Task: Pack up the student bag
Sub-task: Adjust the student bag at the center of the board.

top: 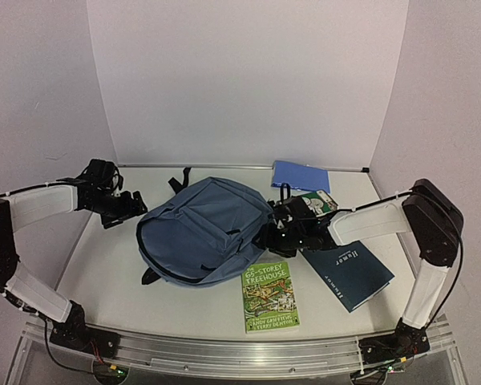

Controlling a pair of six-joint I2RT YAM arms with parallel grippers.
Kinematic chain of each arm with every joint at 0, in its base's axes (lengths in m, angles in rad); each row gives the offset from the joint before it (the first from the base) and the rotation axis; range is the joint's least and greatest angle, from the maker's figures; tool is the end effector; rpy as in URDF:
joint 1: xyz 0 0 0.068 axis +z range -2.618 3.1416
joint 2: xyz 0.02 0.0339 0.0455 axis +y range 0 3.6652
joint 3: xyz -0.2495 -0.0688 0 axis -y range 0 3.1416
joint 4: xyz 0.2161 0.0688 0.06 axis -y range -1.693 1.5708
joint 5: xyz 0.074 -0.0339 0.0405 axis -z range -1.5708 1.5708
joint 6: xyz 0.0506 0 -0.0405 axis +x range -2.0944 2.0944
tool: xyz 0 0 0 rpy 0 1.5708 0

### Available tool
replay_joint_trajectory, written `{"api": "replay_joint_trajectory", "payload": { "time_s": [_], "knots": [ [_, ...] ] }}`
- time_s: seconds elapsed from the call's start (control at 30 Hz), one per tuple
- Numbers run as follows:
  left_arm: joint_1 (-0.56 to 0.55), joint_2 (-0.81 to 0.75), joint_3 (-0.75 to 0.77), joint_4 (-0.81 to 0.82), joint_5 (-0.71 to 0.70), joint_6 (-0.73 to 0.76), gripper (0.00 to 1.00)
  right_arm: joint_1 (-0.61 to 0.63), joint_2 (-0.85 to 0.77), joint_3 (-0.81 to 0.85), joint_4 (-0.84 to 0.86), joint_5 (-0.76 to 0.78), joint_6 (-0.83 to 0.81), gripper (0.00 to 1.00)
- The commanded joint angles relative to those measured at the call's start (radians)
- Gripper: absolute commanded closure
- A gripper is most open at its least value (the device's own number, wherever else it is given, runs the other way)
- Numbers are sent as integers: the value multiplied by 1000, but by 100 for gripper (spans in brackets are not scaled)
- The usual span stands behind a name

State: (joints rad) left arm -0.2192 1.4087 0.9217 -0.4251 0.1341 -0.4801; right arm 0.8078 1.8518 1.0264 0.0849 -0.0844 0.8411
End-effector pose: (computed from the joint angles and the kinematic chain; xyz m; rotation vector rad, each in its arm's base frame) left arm 0.2667 -0.0664 0.2135 -0.2715 2.5156 -0.4558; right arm 0.2538 0.2716 0.1512 -0.0049 2.4957 0.8790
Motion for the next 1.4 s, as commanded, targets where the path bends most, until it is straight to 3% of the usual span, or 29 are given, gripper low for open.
{"api": "replay_joint_trajectory", "payload": {
  "time_s": [0.0,0.03,0.17,0.27,0.37,0.47,0.6,0.67,0.77,0.83,0.97,1.07,1.17,1.37],
  "knots": [
    [1,86,32,-28,-30,29,12,4,39,6,14,11,27,49],
    [0,99,29,-18,-7,29,16,3,46,10,18,11,25,52],
    [-1,124,4,8,71,20,54,4,95,46,24,14,4,64],
    [-1,112,-36,28,143,1,82,4,127,86,25,27,-30,81],
    [-7,65,-106,61,226,-33,95,1,146,136,23,67,-87,91],
    [-46,6,-179,83,305,-66,100,-14,183,214,21,108,-149,96],
    [-192,-50,-226,95,408,-87,99,-56,241,311,14,142,-212,96],
    [-265,-62,-228,93,439,-113,94,-66,269,370,-4,166,-252,91],
    [-326,-102,-234,88,458,-160,75,-69,276,433,-69,212,-307,68],
    [-330,-156,-243,75,433,-192,57,-69,249,440,-112,243,-330,55],
    [-327,-265,-225,-28,282,-228,29,-69,146,399,-192,271,-347,41],
    [-302,-298,-202,-69,219,-238,20,-57,55,356,-253,241,-325,40],
    [-279,-289,-167,-48,200,-180,18,-24,-20,317,-285,180,-279,41],
    [-264,-132,-13,-151,-8,-43,16,65,-65,274,-340,123,-124,48]
  ]
}}
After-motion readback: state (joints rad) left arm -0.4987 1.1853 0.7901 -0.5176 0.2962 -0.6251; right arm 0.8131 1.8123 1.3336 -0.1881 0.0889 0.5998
